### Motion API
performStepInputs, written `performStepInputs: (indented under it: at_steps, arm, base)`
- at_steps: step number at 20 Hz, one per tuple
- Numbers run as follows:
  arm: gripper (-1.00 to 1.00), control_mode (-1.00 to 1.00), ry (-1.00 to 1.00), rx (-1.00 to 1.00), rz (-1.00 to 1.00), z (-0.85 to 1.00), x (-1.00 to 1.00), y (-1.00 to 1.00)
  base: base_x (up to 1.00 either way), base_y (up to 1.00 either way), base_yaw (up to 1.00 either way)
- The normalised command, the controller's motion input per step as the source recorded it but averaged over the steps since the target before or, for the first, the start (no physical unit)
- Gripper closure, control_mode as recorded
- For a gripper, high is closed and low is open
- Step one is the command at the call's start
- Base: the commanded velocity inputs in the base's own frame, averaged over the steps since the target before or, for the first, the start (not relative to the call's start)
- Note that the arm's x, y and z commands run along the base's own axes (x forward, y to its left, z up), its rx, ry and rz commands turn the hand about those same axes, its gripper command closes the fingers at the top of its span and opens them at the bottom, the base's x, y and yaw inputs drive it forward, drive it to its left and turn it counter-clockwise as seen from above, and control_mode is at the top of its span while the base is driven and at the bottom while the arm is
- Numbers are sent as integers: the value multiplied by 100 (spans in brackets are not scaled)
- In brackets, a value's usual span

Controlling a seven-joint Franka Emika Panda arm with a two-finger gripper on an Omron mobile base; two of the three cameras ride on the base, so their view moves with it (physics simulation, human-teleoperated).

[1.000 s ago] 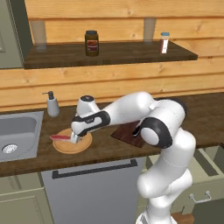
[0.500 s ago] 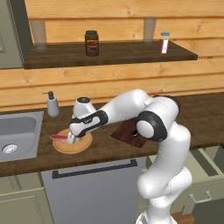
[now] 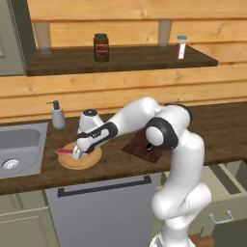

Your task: Pick up the knife from the drawer and place it on the cutting board. Then place the meat from the plate to the cutting board.

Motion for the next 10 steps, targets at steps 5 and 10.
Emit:
performStepInputs:
  at_steps: [5,10]
  arm:
    - [-100,-100,0,0,0,-3,27,0]
    - [-100,-100,0,0,0,-14,14,9]
  base:
    - [0,0,0]
    - [0,0,0]
